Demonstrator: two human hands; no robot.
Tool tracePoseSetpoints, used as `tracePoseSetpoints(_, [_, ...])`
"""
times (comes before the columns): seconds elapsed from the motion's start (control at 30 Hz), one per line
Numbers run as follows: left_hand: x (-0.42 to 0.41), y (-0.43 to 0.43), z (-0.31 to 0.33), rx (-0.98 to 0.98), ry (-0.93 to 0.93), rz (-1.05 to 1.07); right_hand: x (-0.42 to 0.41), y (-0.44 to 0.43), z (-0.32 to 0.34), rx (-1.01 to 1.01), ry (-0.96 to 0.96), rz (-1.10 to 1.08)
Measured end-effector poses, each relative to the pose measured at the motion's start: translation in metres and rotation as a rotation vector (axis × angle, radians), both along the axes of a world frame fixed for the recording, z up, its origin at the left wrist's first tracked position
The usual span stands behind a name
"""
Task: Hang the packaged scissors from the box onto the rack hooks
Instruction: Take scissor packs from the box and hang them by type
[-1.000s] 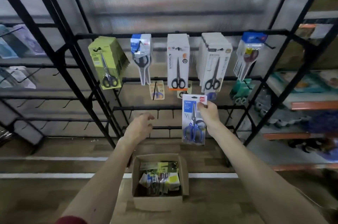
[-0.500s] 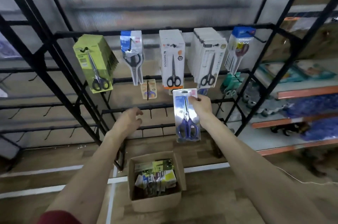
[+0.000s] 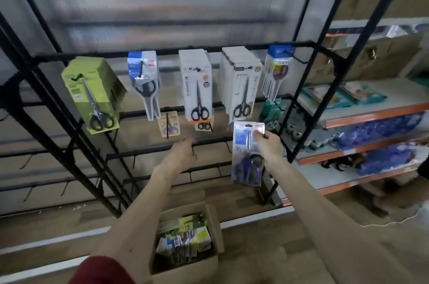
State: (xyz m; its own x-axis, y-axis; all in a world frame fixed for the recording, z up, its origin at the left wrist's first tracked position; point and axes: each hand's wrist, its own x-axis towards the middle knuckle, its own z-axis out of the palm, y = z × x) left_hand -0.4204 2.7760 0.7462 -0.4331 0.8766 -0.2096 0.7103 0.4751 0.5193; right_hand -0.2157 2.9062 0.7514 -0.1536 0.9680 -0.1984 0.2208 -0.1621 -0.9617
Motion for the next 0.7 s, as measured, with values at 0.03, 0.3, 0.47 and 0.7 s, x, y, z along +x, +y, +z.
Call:
tracePoseSetpoints(0.03, [0.009,0.009,0.001,-0.003,0.007,-0.003,0.009,0.008,0.001,0.001,-0.003,-0.004])
tracePoseSetpoints(0.3, [0.089,0.093,-0.018,0.016,0.041,0.054,0.071,0.098,-0.013,0.016,-0.072,0.077])
tracePoseSetpoints(0.47, [0.11,0.142,-0.069,-0.047,0.059,0.054,0.081,0.156,-0.067,0.046,-0.113,0.13])
tracePoseSetpoints(0.7, [0.109,0.197,-0.134,-0.043,0.147,0.131,0.035,0.204,-0.125,0.038,-0.045,0.217])
